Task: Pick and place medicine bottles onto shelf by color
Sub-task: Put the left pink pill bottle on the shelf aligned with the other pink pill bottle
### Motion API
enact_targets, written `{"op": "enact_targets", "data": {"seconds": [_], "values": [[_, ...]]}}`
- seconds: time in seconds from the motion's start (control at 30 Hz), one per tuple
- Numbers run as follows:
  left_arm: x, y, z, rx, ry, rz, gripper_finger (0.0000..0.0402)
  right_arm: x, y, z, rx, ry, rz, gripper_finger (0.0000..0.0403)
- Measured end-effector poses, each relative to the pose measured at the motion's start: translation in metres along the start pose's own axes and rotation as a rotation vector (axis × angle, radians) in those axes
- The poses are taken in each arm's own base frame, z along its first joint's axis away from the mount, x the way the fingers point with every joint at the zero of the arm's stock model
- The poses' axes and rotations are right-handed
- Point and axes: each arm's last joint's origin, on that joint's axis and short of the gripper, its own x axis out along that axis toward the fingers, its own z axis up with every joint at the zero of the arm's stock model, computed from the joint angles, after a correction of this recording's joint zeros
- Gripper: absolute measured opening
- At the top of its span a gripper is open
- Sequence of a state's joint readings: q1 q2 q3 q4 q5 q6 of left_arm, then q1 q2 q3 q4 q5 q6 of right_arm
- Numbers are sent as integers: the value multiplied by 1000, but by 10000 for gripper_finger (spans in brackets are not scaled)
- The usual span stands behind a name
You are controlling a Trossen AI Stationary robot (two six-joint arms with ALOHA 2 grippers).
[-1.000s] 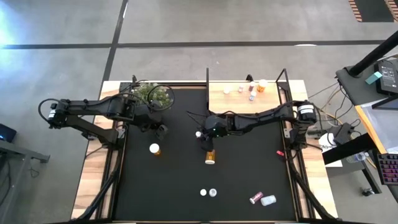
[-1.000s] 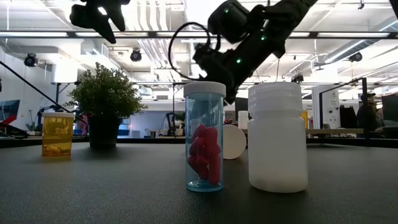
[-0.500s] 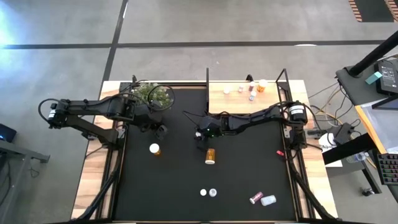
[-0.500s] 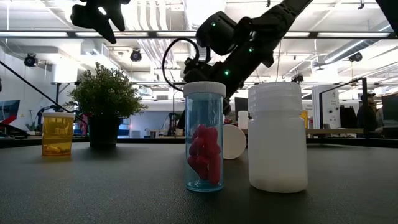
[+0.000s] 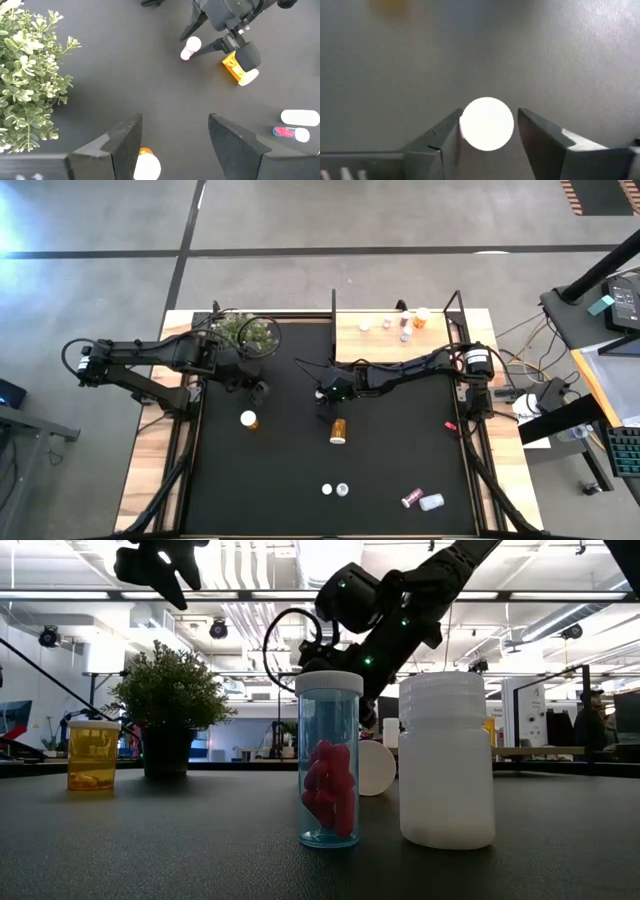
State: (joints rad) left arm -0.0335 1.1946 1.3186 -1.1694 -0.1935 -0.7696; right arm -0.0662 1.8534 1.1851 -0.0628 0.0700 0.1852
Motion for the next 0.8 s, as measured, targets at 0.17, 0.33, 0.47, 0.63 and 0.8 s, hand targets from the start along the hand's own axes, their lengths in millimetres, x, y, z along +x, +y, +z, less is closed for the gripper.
{"op": "enact_targets", "data": {"seconds": [0.17,0.33,0.47,0.63,0.8], "values": [[0,0,0,1,-3,2,211,0,0,0,0,1,1,124],[0,0,0,20,-4,4,211,-8,0,5,30,-14,4,96],[0,0,0,21,-5,5,211,-22,1,11,52,-32,8,97],[0,0,0,26,-5,4,211,-57,-1,19,51,-14,2,111],[0,0,0,46,-4,5,211,-96,-6,14,62,16,-16,106]]}}
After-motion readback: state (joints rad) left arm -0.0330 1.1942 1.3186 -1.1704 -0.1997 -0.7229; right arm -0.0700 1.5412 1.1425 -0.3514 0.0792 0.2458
